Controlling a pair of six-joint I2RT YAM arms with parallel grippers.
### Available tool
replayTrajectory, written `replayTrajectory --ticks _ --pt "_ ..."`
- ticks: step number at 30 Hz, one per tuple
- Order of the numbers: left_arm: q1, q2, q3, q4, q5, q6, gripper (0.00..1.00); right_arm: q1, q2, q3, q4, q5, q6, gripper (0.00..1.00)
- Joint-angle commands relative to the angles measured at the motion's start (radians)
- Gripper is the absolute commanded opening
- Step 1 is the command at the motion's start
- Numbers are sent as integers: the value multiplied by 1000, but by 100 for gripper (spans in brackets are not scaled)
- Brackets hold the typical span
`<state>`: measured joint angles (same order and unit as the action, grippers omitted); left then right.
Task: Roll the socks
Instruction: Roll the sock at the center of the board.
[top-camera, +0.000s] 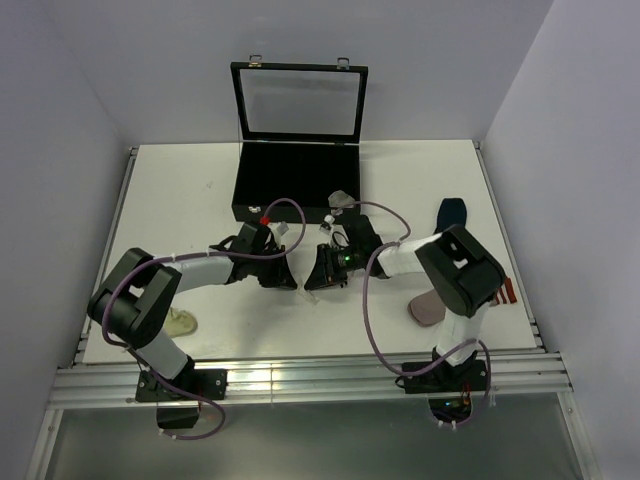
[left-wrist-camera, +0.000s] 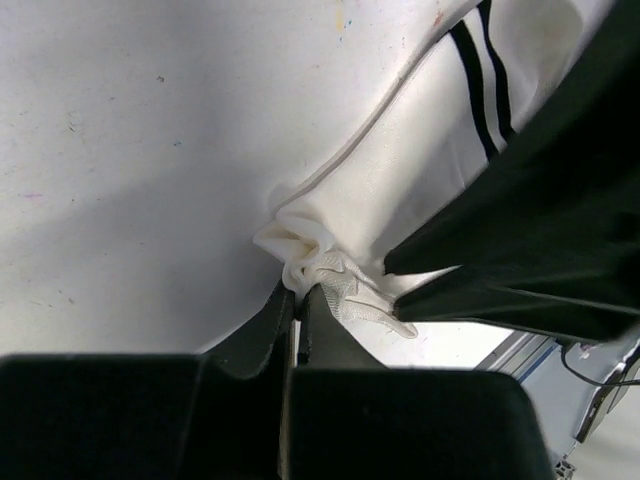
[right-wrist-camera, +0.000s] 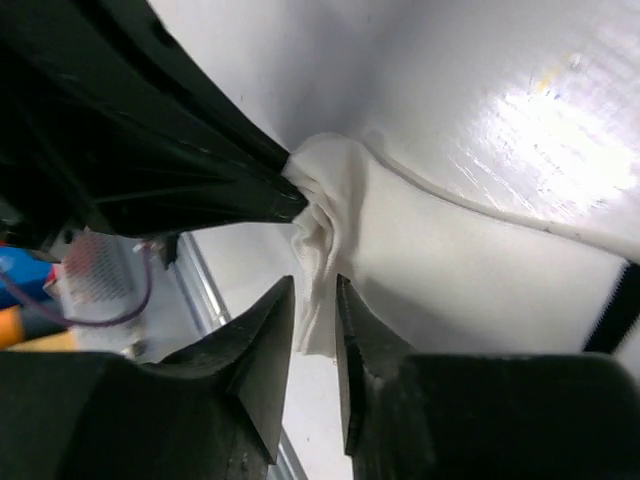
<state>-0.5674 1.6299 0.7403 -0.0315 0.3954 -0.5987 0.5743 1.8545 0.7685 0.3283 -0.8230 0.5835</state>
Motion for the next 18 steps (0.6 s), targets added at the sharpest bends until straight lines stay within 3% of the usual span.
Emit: replayTrajectory --ticks 1,8,18 --pt "-5 5 28 2 -3 -10 0 24 -124 25 -116 167 -102 31" --pt "-5 16 56 -24 0 -30 0 103 -248 23 -190 369 -192 40" --pt "-3 11 71 -65 -21 -50 1 252 -204 86 -271 603 -254 41"
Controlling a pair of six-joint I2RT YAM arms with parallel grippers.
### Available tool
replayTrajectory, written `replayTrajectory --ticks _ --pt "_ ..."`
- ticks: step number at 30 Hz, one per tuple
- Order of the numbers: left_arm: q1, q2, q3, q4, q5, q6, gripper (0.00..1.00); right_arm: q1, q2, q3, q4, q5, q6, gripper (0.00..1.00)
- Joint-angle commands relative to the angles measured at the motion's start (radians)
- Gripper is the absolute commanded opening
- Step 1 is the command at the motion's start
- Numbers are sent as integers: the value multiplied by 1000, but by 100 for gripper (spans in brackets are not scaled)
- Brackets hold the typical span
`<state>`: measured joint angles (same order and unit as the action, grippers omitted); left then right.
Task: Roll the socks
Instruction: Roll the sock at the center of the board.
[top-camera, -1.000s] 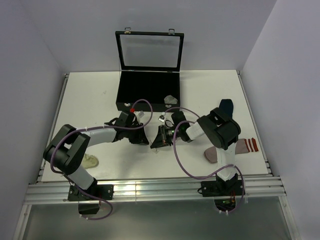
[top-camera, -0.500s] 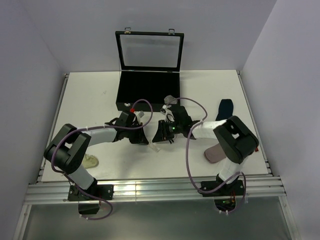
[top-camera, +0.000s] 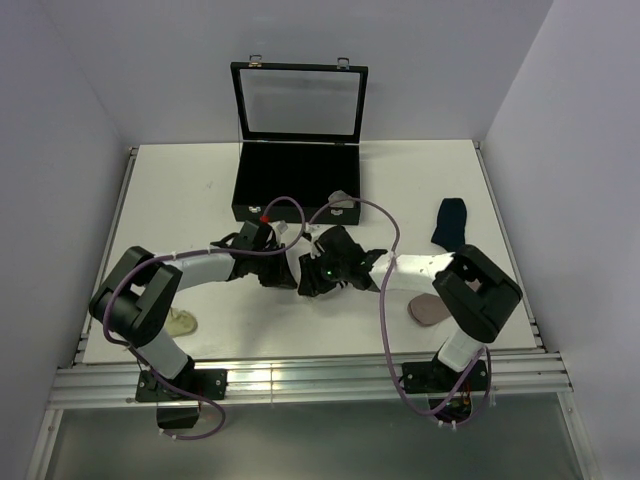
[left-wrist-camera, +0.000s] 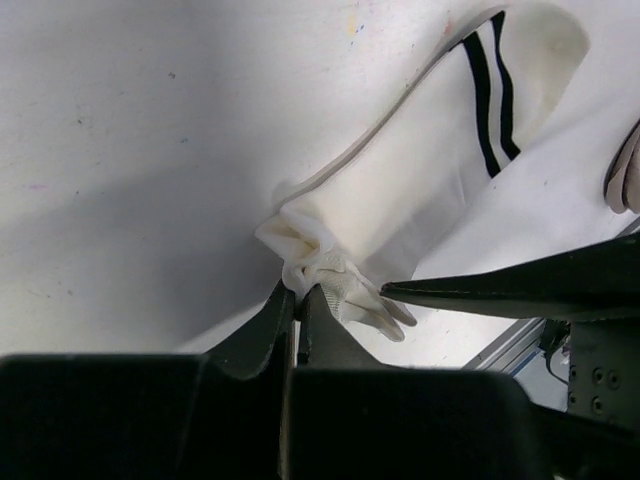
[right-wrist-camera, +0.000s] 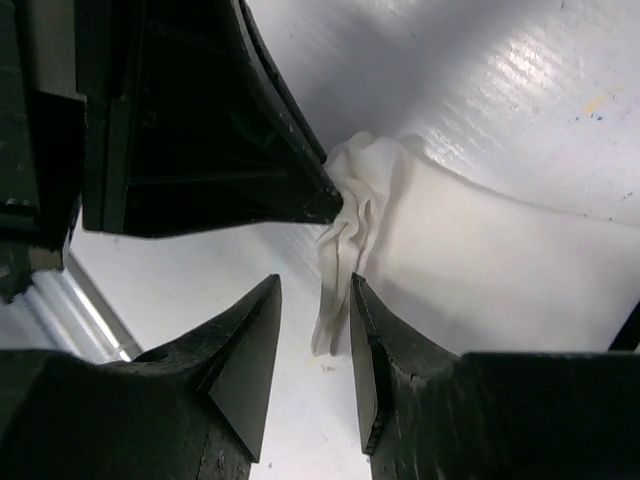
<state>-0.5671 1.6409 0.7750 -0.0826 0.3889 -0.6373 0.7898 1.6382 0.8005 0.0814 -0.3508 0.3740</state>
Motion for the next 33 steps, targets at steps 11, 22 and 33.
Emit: replayTrajectory --ticks 11,22,33 --pt "-4 8 46 -36 -24 -21 0 75 35 59 -65 317 -47 30" --pt "-2 5 50 -51 -33 -24 0 75 -18 54 -57 243 -35 23" --pt "-2 5 53 -59 -35 -30 0 100 -6 86 -48 242 -63 41"
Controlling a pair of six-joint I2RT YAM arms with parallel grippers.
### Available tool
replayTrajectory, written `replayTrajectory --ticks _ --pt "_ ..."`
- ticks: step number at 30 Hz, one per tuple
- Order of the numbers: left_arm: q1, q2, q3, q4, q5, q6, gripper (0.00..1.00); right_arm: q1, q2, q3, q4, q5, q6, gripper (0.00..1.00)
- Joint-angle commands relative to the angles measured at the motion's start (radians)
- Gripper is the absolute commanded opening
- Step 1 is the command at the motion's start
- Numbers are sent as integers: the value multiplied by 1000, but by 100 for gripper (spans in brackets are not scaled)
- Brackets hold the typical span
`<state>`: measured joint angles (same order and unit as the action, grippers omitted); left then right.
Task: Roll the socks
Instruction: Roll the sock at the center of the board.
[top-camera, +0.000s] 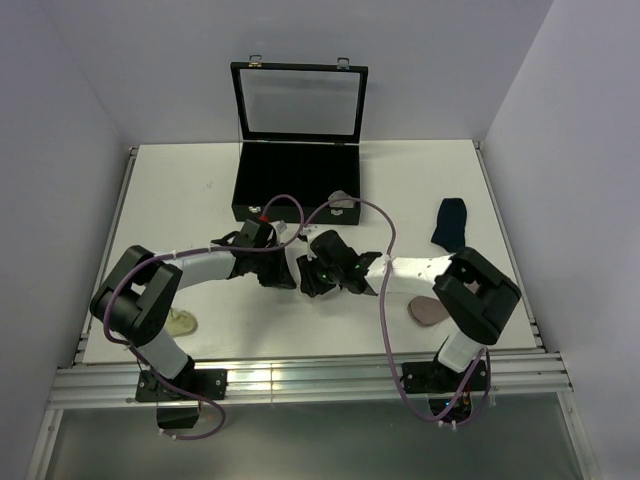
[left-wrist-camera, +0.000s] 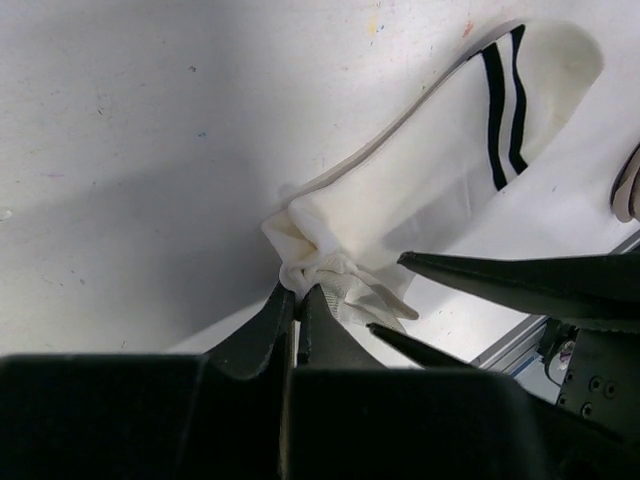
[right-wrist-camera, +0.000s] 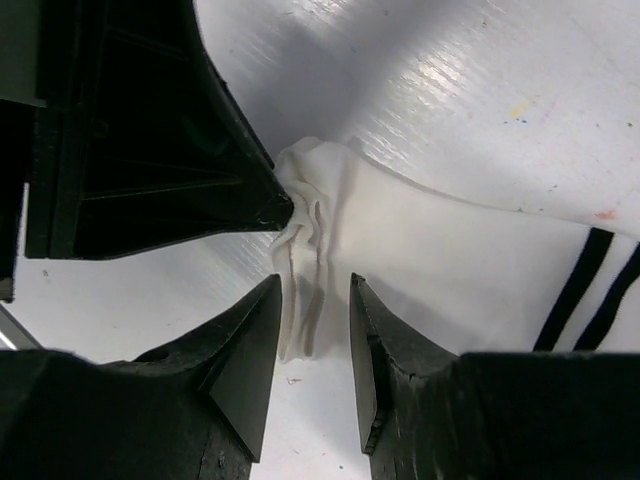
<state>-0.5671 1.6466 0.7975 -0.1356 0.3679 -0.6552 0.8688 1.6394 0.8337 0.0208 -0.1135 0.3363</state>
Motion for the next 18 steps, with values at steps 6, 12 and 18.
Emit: replayTrajectory --ticks 6,12,18 --pt "-2 5 40 -10 -17 -15 0 59 37 71 1 44 -36 41" --pt "1 2 39 -16 -21 -17 0 59 60 59 -13 148 -17 32" --pt "9 1 28 -13 -20 -23 0 58 51 38 -10 146 -2 7"
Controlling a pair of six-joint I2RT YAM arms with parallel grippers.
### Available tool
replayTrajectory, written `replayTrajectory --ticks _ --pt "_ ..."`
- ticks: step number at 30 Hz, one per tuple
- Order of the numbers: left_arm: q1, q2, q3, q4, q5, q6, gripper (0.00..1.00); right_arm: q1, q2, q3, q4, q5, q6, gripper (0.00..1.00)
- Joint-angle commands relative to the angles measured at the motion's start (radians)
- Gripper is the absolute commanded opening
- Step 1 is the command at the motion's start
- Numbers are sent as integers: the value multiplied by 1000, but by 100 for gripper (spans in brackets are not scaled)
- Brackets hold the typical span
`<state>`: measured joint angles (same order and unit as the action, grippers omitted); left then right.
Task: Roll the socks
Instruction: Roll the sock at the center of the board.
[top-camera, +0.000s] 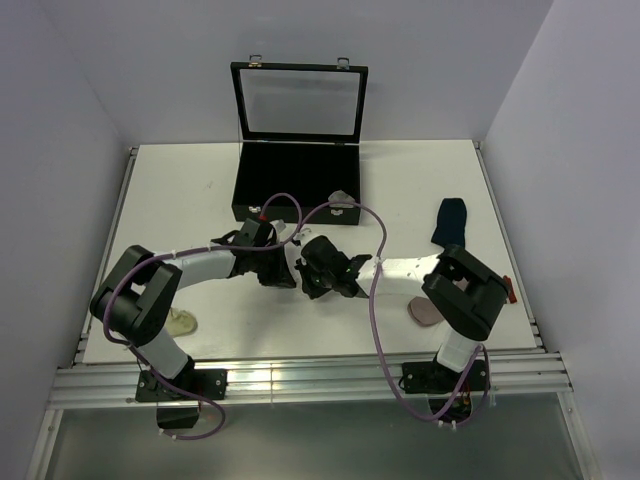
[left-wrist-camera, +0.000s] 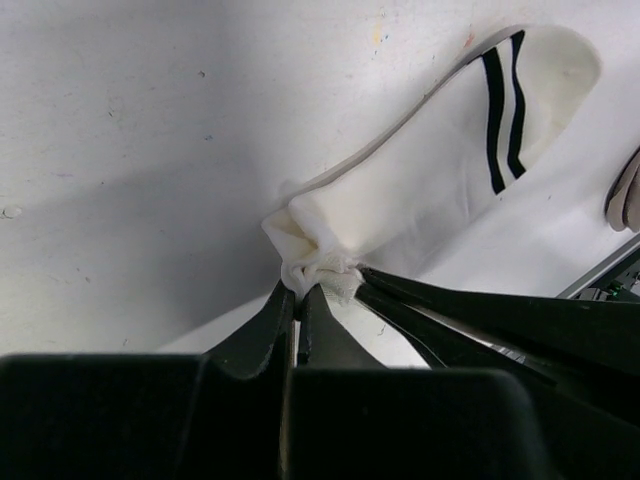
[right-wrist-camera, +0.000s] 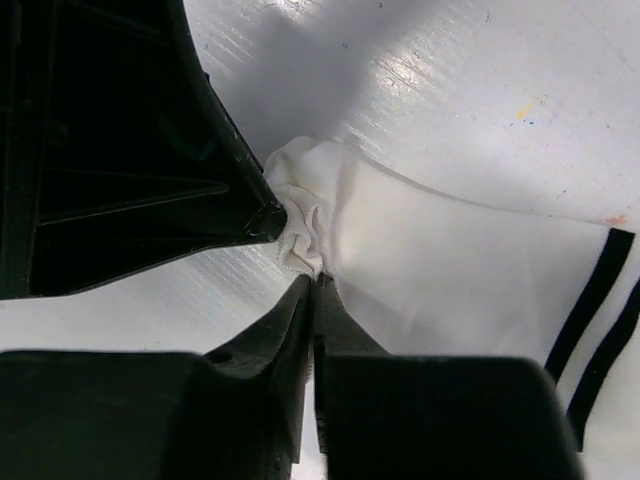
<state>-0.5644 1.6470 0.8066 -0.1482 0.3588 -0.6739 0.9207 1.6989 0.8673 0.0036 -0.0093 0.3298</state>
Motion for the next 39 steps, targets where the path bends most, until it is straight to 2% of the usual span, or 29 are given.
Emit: replayTrajectory --ticks 1,3,10,16,18,21,23,24,27,29,32,38,39 --pt "6 0 16 -1 -12 -6 1 4 -11 1 9 29 6 4" --pt "9 -4 13 2 -14 -9 0 3 -12 -2 9 14 9 0" --pt "23 -39 -24 21 -24 -30 1 -46 -5 -68 55 -95 74 0" --pt "37 -62 -52 51 -14 -53 1 -124 37 -117 117 -267 124 0" --pt "37 -65 -56 56 -8 -58 7 -144 57 -117 130 -331 140 0" --pt "41 -72 -67 74 0 -65 29 -161 108 -111 148 -405 150 0" --pt "46 -76 -83 99 9 -72 37 -166 119 -116 170 -434 155 0" --pt "47 -82 -87 107 11 -75 45 -169 126 -116 173 -442 158 0" --pt "52 -90 -107 131 14 -79 51 -181 131 -129 199 -472 163 0" --pt "52 -89 -110 139 15 -78 50 -192 134 -131 199 -488 160 0" --pt "52 -78 -109 139 20 -78 43 -198 131 -125 193 -488 150 0" --pt "52 -73 -101 125 20 -72 19 -197 108 -103 165 -462 140 0" --pt "52 -72 -98 121 20 -72 11 -197 97 -102 162 -452 137 0"
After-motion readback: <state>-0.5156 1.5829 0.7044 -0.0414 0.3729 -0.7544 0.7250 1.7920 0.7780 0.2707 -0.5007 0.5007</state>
